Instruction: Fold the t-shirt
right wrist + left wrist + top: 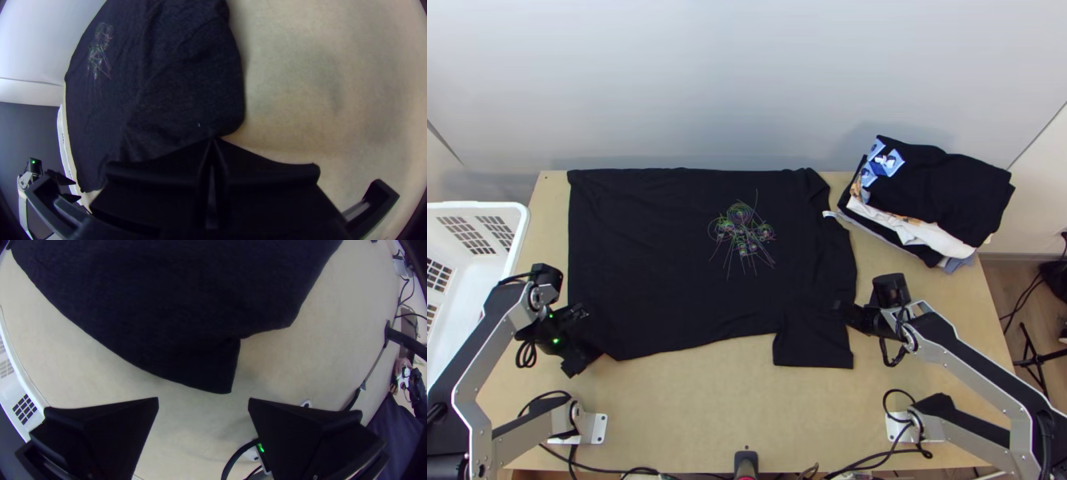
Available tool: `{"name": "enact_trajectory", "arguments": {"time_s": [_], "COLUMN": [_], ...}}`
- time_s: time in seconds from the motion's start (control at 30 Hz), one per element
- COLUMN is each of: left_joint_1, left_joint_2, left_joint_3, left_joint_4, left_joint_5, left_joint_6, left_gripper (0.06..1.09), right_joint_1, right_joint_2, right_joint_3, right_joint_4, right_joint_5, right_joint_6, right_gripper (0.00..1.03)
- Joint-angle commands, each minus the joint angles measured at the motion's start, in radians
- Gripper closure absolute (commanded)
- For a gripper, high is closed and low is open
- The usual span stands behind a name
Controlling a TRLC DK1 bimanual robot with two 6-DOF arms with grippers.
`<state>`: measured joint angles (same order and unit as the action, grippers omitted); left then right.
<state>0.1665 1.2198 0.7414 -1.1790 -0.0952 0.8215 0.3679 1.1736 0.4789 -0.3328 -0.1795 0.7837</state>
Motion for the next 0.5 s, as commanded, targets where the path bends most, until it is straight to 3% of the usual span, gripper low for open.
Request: {"name": "enact_trajectory", "arguments": {"time_s": [0.0, 0.37, 0.47], "left_joint_1": [-0.044, -0.099, -0.102], "left_joint_2": [0.027, 0.083, 0.078], "left_joint_3": [-0.007, -0.031, -0.043], "left_joint_4": [0.030, 0.053, 0.061], "left_joint_5": [0.008, 0.015, 0.031], "left_joint_6": [-0.030, -0.078, -0.085], "left_gripper": [0.11, 0.11, 0.34], "right_joint_1": [0.000, -0.003, -0.003], "right_joint_2": [0.001, 0.001, 0.000], "right_joint_3": [-0.005, -0.010, -0.011], "right_joint_4": [0.001, 0.005, 0.005], "right_joint_5": [0.000, 0.000, 0.000], "right_joint_6": [-0.001, -0.004, -0.012], "right_gripper": [1.00, 1.00, 1.00]}}
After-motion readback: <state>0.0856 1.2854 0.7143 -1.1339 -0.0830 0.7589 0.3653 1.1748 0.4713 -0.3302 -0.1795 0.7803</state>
